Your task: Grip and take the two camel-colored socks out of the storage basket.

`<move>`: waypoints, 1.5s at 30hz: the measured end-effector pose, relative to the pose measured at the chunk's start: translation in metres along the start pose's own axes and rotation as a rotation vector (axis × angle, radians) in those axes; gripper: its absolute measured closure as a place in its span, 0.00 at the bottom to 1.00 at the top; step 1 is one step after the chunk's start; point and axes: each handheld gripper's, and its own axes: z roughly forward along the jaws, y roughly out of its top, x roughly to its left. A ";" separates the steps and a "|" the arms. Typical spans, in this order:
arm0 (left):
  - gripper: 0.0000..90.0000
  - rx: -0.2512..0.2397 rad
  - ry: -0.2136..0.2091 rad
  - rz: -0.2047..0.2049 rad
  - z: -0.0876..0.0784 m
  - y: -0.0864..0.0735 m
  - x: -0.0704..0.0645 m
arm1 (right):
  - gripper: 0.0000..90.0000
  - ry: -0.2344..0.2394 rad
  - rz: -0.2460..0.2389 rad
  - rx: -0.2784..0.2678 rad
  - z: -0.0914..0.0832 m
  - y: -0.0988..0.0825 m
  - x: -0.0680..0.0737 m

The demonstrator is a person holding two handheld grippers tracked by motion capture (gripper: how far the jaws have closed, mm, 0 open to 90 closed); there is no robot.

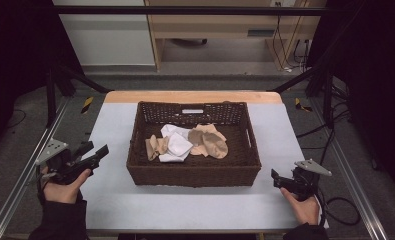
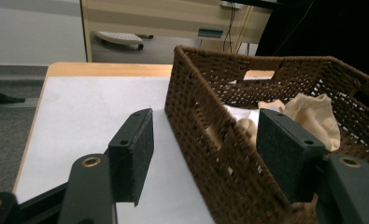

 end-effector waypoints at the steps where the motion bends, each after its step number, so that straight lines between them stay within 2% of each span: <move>1: 0.41 -0.002 -0.002 -0.001 0.002 0.004 -0.003 | 0.05 0.002 0.000 -0.001 0.000 0.000 0.000; 10: 0.40 -0.020 -0.031 0.026 0.014 0.023 -0.024 | 0.04 -0.002 0.007 -0.017 -0.001 0.000 -0.001; 17: 0.41 -0.011 -0.039 0.060 0.031 0.035 -0.041 | 0.04 -0.005 -0.005 -0.016 -0.001 0.000 -0.001; 25: 0.41 0.000 -0.055 0.081 0.050 0.043 -0.056 | 0.05 -0.005 -0.009 -0.018 0.000 0.001 0.000; 37: 0.41 -0.012 -0.083 0.103 0.073 0.051 -0.076 | 0.05 -0.003 -0.009 -0.026 0.001 0.001 0.000; 41: 0.41 0.013 -0.070 0.118 0.089 0.054 -0.084 | 0.05 -0.002 -0.011 -0.023 0.001 0.001 0.000; 45: 0.41 0.031 -0.066 0.128 0.097 0.054 -0.087 | 0.05 -0.004 -0.010 -0.025 0.001 0.001 0.000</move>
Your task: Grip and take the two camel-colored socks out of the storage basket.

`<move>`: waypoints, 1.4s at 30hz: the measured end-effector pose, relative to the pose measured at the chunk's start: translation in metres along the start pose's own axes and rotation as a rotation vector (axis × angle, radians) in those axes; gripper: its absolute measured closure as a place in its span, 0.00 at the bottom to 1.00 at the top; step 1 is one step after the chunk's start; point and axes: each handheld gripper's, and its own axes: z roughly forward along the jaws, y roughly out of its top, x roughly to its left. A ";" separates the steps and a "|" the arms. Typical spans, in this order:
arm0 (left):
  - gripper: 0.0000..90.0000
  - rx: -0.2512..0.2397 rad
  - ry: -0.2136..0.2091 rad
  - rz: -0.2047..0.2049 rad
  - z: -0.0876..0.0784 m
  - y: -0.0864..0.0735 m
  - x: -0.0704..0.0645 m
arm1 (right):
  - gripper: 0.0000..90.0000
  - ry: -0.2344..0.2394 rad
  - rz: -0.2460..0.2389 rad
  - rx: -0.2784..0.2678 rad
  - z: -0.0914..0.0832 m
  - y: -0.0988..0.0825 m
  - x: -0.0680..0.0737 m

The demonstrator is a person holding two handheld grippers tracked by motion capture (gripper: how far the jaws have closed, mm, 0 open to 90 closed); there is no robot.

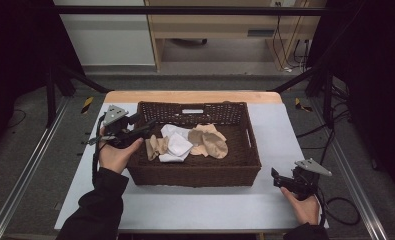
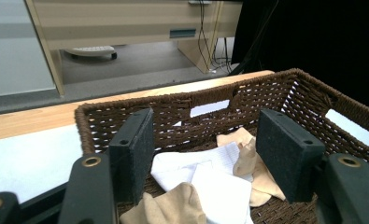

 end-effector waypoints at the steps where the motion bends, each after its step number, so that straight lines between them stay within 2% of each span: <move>1: 0.41 0.012 -0.007 0.002 0.005 0.000 -0.002 | 0.05 -0.003 0.001 -0.001 0.000 0.000 0.000; 6: 0.40 0.022 0.007 0.012 0.017 0.003 -0.005 | 0.05 -0.005 -0.001 0.000 0.000 0.000 0.000; 10: 0.40 0.030 0.015 0.036 0.028 0.003 -0.007 | 0.05 -0.006 -0.002 0.001 0.000 0.000 0.000; 21: 0.40 0.060 0.045 0.082 0.058 -0.005 -0.012 | 0.05 -0.005 -0.004 0.000 0.000 0.000 0.000; 26: 0.40 0.071 0.046 0.067 0.068 -0.012 -0.012 | 0.06 -0.008 -0.003 0.001 0.000 0.000 0.000; 30: 0.41 0.105 0.050 0.071 0.077 -0.021 -0.011 | 0.06 -0.007 -0.002 0.003 0.000 0.000 0.000; 42: 0.45 0.181 0.056 0.061 0.088 -0.037 -0.007 | 0.06 -0.008 -0.007 0.007 0.001 0.000 0.001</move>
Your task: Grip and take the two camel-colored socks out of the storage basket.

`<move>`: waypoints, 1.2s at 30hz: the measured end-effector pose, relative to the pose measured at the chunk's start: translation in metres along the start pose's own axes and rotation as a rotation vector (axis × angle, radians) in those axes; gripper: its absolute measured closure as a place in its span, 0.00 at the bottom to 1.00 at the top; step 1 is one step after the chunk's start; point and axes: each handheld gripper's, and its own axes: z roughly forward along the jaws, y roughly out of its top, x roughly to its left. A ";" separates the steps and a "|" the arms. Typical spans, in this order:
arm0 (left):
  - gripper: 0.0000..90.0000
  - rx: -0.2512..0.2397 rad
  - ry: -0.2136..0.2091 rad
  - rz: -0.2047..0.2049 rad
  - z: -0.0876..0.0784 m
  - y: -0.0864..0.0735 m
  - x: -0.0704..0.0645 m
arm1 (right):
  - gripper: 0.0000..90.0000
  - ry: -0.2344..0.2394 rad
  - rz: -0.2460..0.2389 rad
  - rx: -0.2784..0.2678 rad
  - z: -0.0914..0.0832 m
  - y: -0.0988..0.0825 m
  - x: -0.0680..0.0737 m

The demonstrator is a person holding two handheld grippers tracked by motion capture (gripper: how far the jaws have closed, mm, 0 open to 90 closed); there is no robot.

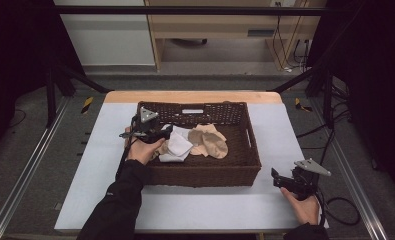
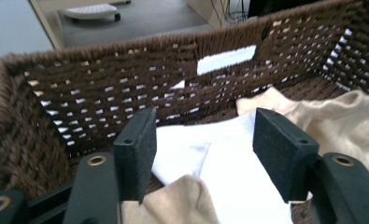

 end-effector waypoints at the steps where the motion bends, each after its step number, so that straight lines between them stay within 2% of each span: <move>1: 0.45 0.009 0.000 0.005 0.001 -0.001 0.000 | 0.06 0.000 -0.001 0.000 0.000 0.000 0.000; 10: 0.48 0.057 -0.012 0.008 0.009 -0.011 -0.002 | 0.06 -0.001 -0.004 0.001 0.000 0.000 0.000; 18: 0.48 0.129 -0.002 0.042 0.015 -0.017 -0.004 | 0.06 -0.001 -0.004 0.003 0.000 0.000 0.000; 20: 0.49 0.165 0.005 0.056 0.016 -0.019 -0.003 | 0.06 -0.001 -0.005 0.005 0.000 0.000 0.000; 21: 0.50 0.172 0.003 0.050 0.017 -0.020 -0.003 | 0.06 -0.002 -0.005 0.006 0.000 0.000 0.000; 23: 0.50 0.191 0.007 0.065 0.018 -0.021 -0.003 | 0.06 -0.002 -0.003 0.008 0.000 0.000 0.000; 29: 0.52 0.228 -0.004 0.078 0.020 -0.023 -0.006 | 0.06 -0.004 -0.004 0.011 0.000 0.000 0.001; 33: 0.54 0.250 0.009 0.085 0.021 -0.024 -0.006 | 0.06 -0.002 -0.006 0.011 0.000 0.000 0.001; 36: 0.61 0.274 0.009 0.084 0.023 -0.024 -0.007 | 0.06 -0.004 -0.005 0.012 0.000 0.000 0.001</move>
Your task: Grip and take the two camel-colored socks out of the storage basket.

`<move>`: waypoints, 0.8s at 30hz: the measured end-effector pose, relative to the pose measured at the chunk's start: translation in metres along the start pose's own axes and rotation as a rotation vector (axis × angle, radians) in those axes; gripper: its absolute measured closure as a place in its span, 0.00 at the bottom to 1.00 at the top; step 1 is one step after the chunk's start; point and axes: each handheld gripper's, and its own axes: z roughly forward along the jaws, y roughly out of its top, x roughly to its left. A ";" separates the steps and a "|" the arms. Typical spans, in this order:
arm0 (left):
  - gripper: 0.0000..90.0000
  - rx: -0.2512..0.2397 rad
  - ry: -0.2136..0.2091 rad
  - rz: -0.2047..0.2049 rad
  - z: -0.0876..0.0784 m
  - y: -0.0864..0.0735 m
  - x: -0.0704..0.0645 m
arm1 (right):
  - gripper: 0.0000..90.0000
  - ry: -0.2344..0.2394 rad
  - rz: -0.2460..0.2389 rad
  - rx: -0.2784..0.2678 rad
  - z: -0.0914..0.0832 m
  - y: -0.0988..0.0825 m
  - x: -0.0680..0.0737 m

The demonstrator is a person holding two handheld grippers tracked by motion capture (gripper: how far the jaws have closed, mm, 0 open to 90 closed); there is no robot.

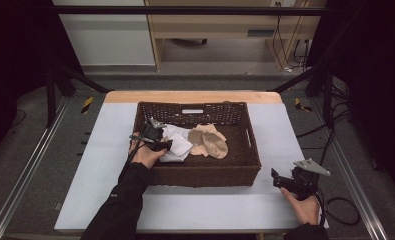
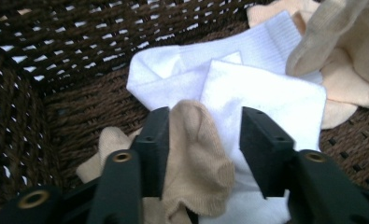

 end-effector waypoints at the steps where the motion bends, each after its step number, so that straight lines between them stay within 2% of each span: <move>1: 0.62 0.005 -0.001 0.002 0.000 0.000 0.000 | 0.06 0.001 -0.001 -0.001 0.000 0.000 0.000; 5: 0.71 0.042 -0.001 0.008 0.004 0.000 -0.001 | 0.06 0.002 -0.002 0.000 0.000 0.000 0.000; 10: 0.83 0.049 -0.019 -0.008 0.003 0.001 0.001 | 0.06 0.002 -0.002 0.000 0.000 0.000 0.000; 14: 0.92 0.040 -0.026 -0.001 0.000 0.001 0.003 | 0.06 0.003 -0.004 0.001 0.000 0.000 0.000; 17: 0.95 0.015 -0.027 -0.006 -0.003 0.001 0.005 | 0.06 0.001 -0.003 0.002 0.000 0.000 0.000; 18: 0.95 -0.005 -0.030 -0.017 -0.005 0.001 0.006 | 0.06 0.001 -0.005 0.003 0.000 0.000 0.000; 24: 0.96 -0.092 -0.034 -0.024 -0.016 0.003 0.006 | 0.06 0.000 -0.004 0.005 0.000 0.000 0.000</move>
